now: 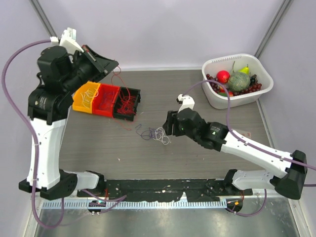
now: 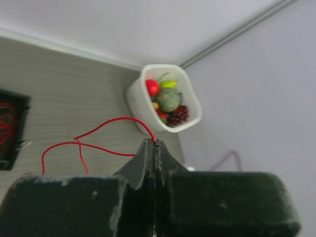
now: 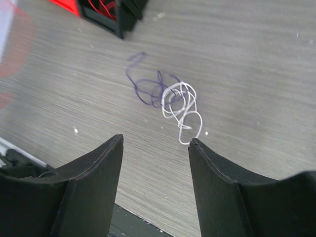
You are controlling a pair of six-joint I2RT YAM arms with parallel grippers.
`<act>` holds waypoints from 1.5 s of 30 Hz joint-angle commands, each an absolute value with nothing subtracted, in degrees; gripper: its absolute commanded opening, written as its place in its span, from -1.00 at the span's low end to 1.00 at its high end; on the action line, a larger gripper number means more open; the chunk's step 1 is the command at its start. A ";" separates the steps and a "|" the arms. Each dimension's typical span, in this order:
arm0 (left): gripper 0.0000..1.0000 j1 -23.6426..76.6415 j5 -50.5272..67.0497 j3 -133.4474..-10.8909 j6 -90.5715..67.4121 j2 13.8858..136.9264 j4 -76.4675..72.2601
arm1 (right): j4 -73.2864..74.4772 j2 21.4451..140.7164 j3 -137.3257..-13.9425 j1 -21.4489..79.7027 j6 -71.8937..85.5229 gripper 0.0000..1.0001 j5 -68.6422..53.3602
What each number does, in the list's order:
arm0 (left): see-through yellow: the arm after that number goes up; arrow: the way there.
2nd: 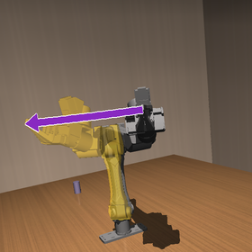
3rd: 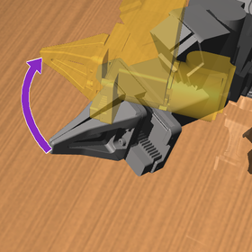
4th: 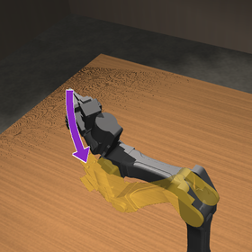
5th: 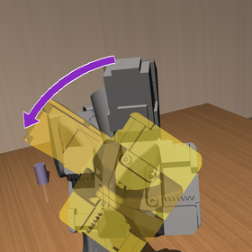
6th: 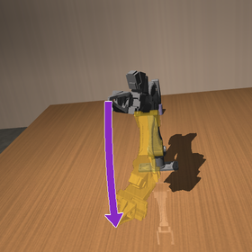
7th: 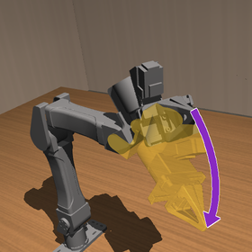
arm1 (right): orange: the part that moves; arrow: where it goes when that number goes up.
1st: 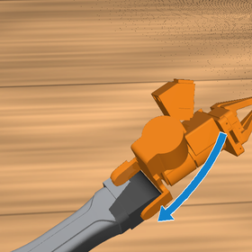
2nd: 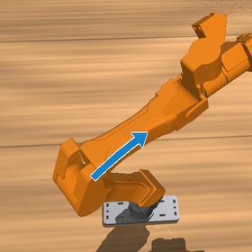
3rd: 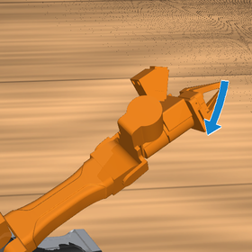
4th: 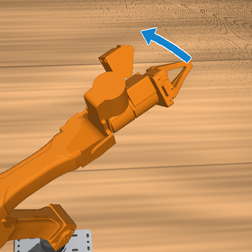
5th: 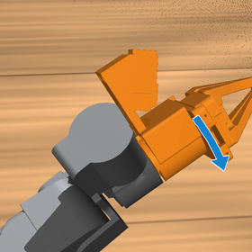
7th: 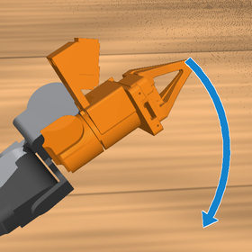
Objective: Untangle the cables
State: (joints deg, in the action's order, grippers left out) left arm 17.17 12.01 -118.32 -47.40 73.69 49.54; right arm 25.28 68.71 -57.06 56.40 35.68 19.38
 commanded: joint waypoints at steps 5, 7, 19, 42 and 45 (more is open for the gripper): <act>-1.00 13.01 -1.21 -115.23 -37.71 77.78 53.45 | 36.03 64.25 -64.78 56.25 33.22 0.21 22.32; -1.00 11.35 -0.27 -112.51 -37.62 78.22 51.08 | 36.65 62.41 -63.81 56.16 33.40 0.21 22.32; -1.00 6.94 9.67 -109.86 -39.64 85.69 42.71 | 38.76 60.11 -61.61 54.23 32.96 0.21 22.41; -1.00 4.84 12.74 -103.90 -39.20 92.81 32.36 | 37.27 62.84 -61.08 49.93 32.96 0.21 19.25; -1.00 3.87 13.01 -101.61 -37.89 94.48 30.32 | 36.83 64.24 -61.26 48.08 33.13 0.21 16.80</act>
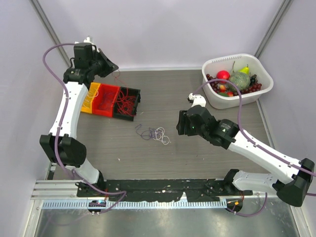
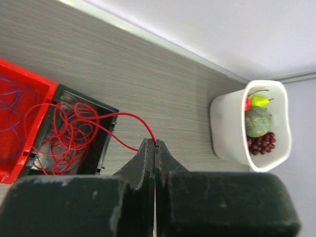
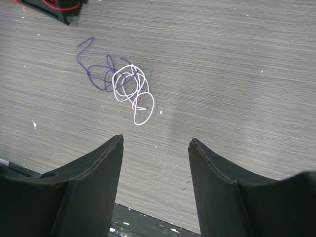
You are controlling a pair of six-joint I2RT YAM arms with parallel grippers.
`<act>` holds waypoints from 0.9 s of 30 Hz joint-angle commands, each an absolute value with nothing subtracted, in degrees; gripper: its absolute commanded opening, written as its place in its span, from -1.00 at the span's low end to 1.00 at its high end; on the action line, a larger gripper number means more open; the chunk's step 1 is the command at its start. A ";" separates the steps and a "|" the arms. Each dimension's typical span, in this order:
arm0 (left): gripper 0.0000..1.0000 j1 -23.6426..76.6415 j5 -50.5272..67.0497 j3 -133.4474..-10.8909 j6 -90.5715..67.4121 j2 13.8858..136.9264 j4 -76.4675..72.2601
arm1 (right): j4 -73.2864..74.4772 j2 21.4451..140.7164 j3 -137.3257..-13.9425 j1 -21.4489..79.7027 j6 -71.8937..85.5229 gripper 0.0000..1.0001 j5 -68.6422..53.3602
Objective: Untangle the cables
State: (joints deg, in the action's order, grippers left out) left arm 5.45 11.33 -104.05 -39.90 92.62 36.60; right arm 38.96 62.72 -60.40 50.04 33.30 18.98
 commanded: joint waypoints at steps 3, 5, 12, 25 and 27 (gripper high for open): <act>-1.00 3.60 13.18 -99.24 -36.48 95.62 29.63 | 36.39 65.30 -61.70 47.20 33.57 0.21 15.21; -1.00 3.69 15.02 -94.85 -36.65 96.06 26.99 | 36.39 65.48 -61.61 47.02 33.40 0.21 15.12; -1.00 4.66 15.56 -87.10 -36.13 101.32 24.78 | 35.16 66.62 -60.82 43.86 33.49 0.20 12.40; -1.00 8.08 6.16 -96.75 -32.09 119.52 37.16 | 35.77 66.71 -62.40 40.43 33.93 0.19 10.02; -1.00 8.44 5.54 -98.52 -31.03 121.37 39.63 | 35.77 66.18 -61.79 40.52 33.58 0.19 10.37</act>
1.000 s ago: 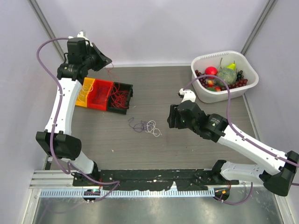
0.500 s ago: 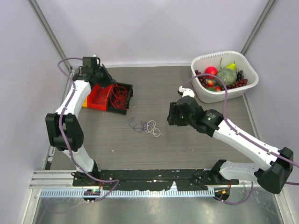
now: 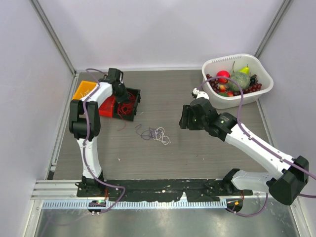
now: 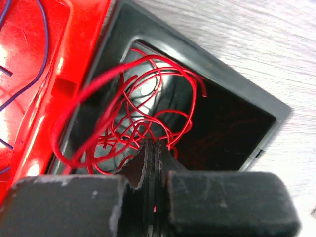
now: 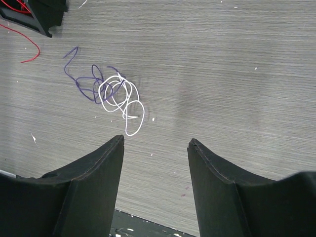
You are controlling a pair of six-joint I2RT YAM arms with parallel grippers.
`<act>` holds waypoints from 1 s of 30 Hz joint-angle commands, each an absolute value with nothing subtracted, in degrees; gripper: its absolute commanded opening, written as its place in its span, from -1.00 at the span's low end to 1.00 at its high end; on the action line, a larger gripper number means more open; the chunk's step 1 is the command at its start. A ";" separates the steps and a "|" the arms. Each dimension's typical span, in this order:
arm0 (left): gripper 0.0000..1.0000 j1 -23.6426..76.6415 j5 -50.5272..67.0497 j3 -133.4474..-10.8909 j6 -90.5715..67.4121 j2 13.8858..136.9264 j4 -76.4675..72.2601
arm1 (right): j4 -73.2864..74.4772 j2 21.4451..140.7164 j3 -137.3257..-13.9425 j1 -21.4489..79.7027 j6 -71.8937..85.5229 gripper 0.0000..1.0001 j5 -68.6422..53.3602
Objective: Untangle the cables
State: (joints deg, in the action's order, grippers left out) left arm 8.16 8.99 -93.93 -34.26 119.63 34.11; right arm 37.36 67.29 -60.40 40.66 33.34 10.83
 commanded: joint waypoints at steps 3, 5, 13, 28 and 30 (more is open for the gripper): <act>-0.82 9.31 4.49 -98.70 -29.27 119.11 41.57 | 36.12 66.88 -61.08 40.43 33.14 0.19 10.46; -0.50 10.28 3.43 -98.26 -27.78 115.68 41.66 | 36.04 68.20 -60.91 40.43 33.57 0.18 9.41; 0.22 10.28 6.15 -98.27 -29.62 102.67 44.82 | 33.75 70.58 -59.86 40.43 32.09 0.18 5.71; 0.44 10.02 6.42 -79.63 -29.45 95.09 41.05 | 35.33 70.84 -60.38 40.34 32.42 0.14 0.97; 0.44 10.02 4.84 -79.19 -29.09 96.67 40.17 | 34.63 69.44 -59.07 40.34 33.22 0.14 1.49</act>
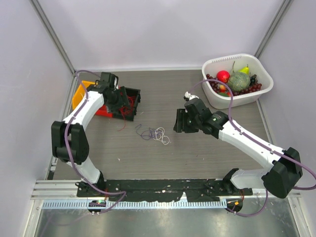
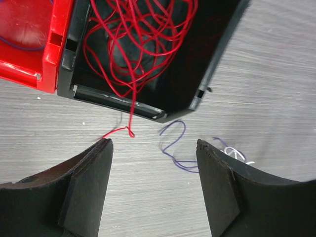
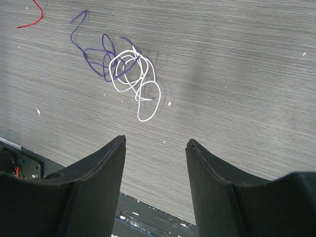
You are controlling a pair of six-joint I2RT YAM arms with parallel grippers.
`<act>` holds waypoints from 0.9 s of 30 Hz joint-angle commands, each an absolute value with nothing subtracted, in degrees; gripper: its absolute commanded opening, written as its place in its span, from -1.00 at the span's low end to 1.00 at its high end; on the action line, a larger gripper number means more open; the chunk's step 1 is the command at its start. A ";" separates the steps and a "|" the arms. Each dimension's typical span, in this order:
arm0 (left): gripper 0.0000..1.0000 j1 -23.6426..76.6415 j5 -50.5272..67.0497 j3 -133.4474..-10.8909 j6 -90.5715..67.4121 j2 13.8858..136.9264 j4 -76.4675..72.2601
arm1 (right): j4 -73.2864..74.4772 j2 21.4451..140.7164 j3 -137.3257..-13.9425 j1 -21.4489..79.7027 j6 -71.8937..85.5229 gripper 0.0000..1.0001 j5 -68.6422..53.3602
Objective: Untangle the cables
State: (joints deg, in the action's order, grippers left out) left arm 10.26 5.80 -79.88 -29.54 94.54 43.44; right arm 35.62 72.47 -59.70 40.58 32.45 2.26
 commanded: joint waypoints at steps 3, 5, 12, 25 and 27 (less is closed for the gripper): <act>0.37 10.11 5.01 -80.42 -27.95 100.01 40.25 | 33.84 67.16 -57.31 40.34 33.40 0.14 2.46; 0.23 10.02 5.71 -81.38 -27.69 102.03 40.78 | 34.45 66.80 -56.95 40.34 33.49 0.14 3.16; -0.64 10.02 5.18 -84.98 -26.37 106.43 42.01 | 35.59 64.52 -56.69 40.34 34.98 0.13 3.60; -1.00 10.37 9.84 -95.27 -18.46 112.14 35.51 | 36.91 66.00 -58.71 40.25 33.40 0.12 5.10; -1.00 10.28 11.77 -94.75 -18.02 112.50 32.36 | 37.79 66.36 -59.32 40.34 34.10 0.12 4.75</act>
